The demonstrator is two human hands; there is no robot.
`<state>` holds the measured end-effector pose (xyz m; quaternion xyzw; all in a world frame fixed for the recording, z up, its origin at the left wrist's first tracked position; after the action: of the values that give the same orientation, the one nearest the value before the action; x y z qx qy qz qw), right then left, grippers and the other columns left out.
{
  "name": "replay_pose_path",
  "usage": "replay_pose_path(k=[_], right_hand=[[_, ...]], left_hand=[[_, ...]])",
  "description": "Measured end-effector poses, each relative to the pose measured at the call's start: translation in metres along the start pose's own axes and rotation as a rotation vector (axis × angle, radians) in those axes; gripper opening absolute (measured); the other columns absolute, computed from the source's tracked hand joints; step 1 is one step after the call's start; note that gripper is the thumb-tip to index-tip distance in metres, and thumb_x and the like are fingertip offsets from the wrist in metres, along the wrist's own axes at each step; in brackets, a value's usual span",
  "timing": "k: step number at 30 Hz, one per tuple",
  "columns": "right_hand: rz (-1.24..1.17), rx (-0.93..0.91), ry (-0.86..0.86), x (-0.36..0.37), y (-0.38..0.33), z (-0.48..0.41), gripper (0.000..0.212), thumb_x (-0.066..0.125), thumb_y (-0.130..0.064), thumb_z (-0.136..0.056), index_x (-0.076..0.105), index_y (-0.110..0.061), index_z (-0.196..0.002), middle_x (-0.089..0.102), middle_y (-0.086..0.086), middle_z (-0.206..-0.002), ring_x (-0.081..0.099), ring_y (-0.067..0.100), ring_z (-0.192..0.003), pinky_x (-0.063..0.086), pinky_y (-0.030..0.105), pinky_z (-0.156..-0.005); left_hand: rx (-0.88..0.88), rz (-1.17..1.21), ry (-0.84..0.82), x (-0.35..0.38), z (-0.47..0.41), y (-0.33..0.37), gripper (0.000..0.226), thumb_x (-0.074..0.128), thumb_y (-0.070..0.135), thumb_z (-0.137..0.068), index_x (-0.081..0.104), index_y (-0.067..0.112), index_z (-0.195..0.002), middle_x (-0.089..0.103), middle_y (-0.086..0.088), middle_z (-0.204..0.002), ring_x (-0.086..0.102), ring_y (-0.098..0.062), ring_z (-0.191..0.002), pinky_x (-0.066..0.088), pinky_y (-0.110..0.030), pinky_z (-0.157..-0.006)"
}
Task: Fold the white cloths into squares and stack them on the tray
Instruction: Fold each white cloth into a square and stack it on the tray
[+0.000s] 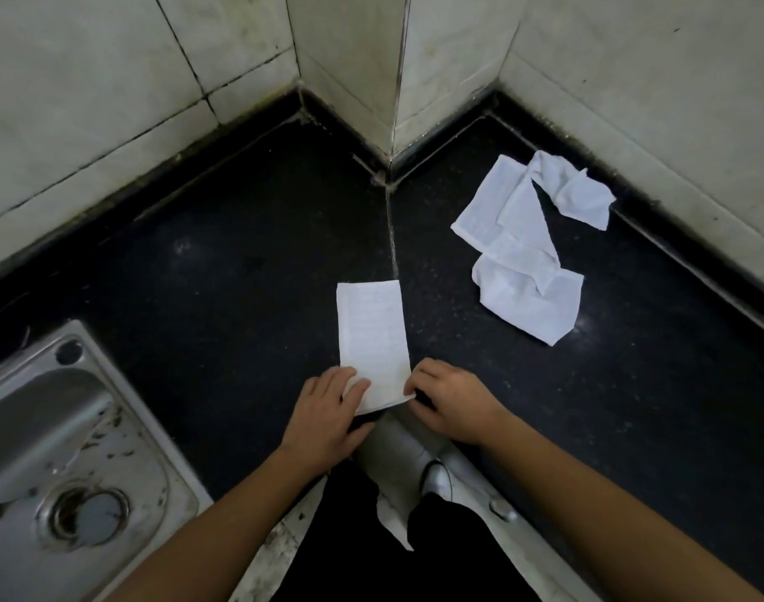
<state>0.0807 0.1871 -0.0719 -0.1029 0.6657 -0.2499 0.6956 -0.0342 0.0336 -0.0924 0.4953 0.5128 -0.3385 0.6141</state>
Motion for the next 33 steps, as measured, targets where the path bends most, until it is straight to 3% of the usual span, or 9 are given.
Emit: replay_pose_path(k=[6, 9, 11, 14, 16, 18, 23, 29, 33], right_hand=[[0.063, -0.07, -0.018, -0.006, 0.008, -0.008, 0.014, 0.054, -0.03, -0.092, 0.059, -0.019, -0.098, 0.058, 0.001, -0.121, 0.059, 0.018, -0.104, 0.053, 0.036, -0.083], [0.119, -0.084, -0.164, 0.002, 0.013, -0.015, 0.02, 0.045, -0.034, -0.091, 0.054, -0.017, -0.099, 0.046, 0.009, -0.15, 0.039, 0.025, -0.142, 0.04, 0.039, -0.111], [0.115, -0.068, -0.26, 0.006, 0.016, -0.019, 0.022, 0.041, -0.035, -0.09, 0.052, -0.017, -0.098, 0.041, 0.009, -0.155, 0.026, 0.024, -0.15, 0.029, 0.039, -0.118], [0.049, -0.031, -0.272, -0.001, 0.018, -0.031, 0.015, 0.045, -0.037, -0.087, 0.042, -0.022, -0.088, 0.06, 0.008, -0.132, 0.046, 0.026, -0.134, 0.038, 0.037, -0.109], [-0.087, 0.076, -0.249, -0.013, 0.023, -0.043, 0.017, 0.052, -0.036, -0.087, 0.042, -0.022, -0.084, 0.064, 0.002, -0.096, 0.058, 0.021, -0.094, 0.043, 0.034, -0.082], [-0.259, 0.266, -0.207, -0.023, 0.034, -0.057, 0.016, 0.058, -0.036, -0.09, 0.047, -0.025, -0.086, 0.06, -0.004, -0.082, 0.055, 0.017, -0.076, 0.039, 0.031, -0.069], [-0.633, 0.611, 0.086, -0.03, 0.067, -0.1, 0.007, 0.07, -0.036, -0.09, 0.065, -0.031, -0.09, 0.071, -0.009, -0.083, 0.069, 0.008, -0.083, 0.053, 0.026, -0.086], [-0.623, 0.789, 0.12, -0.021, 0.082, -0.127, 0.022, 0.07, -0.034, -0.091, 0.07, -0.022, -0.109, 0.067, -0.009, -0.091, 0.064, 0.009, -0.09, 0.049, 0.023, -0.086], [-0.623, 0.839, 0.144, -0.012, 0.087, -0.127, 0.023, 0.069, -0.036, -0.091, 0.069, -0.024, -0.11, 0.066, -0.008, -0.093, 0.062, 0.011, -0.091, 0.05, 0.025, -0.085]], left_hand=[[0.012, -0.022, -0.037, 0.004, -0.015, -0.006, 0.026, 0.077, 0.023, -0.065, 0.066, 0.016, -0.088, 0.062, -0.012, -0.123, 0.052, -0.031, -0.12, 0.047, -0.042, -0.086], [0.042, 0.026, -0.111, 0.004, -0.021, -0.012, 0.023, 0.077, 0.027, -0.068, 0.065, 0.021, -0.086, 0.063, -0.012, -0.129, 0.056, -0.031, -0.124, 0.05, -0.043, -0.095], [0.065, 0.073, -0.148, 0.0, -0.026, -0.015, 0.019, 0.072, 0.028, -0.071, 0.064, 0.022, -0.087, 0.064, -0.009, -0.129, 0.058, -0.029, -0.124, 0.047, -0.042, -0.098], [0.015, 0.204, -0.275, -0.008, -0.039, -0.026, 0.017, 0.062, 0.03, -0.082, 0.064, 0.023, -0.098, 0.063, 0.0, -0.127, 0.054, -0.02, -0.123, 0.046, -0.037, -0.096], [-0.101, 0.378, -0.39, -0.011, -0.052, -0.039, 0.017, 0.059, 0.033, -0.086, 0.066, 0.024, -0.099, 0.067, 0.006, -0.107, 0.059, -0.014, -0.105, 0.05, -0.038, -0.087], [-0.3, 0.63, -0.385, -0.016, -0.067, -0.057, 0.011, 0.063, 0.032, -0.087, 0.068, 0.024, -0.091, 0.067, 0.007, -0.085, 0.062, -0.009, -0.08, 0.053, -0.036, -0.077], [-0.816, 1.009, -0.097, -0.02, -0.094, -0.096, 0.016, 0.071, 0.025, -0.09, 0.073, 0.013, -0.1, 0.072, 0.0, -0.093, 0.062, -0.008, -0.078, 0.046, -0.021, -0.064], [-1.038, 0.995, 0.017, 0.002, -0.105, -0.113, 0.018, 0.077, 0.028, -0.084, 0.071, 0.016, -0.097, 0.072, -0.001, -0.099, 0.068, -0.018, -0.092, 0.056, -0.034, -0.086], [-1.03, 0.886, 0.053, 0.003, -0.109, -0.111, 0.014, 0.075, 0.028, -0.086, 0.07, 0.018, -0.094, 0.067, 0.005, -0.09, 0.065, -0.015, -0.089, 0.05, -0.028, -0.079]])
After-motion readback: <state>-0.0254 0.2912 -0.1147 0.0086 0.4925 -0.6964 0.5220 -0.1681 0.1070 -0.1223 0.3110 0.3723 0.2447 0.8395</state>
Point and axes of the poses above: each hand's wrist, its own z-axis away from the middle knuckle, its own x-axis out of the palm, y = z × x, the point moved 6 cm from there along -z, towards the middle knuckle
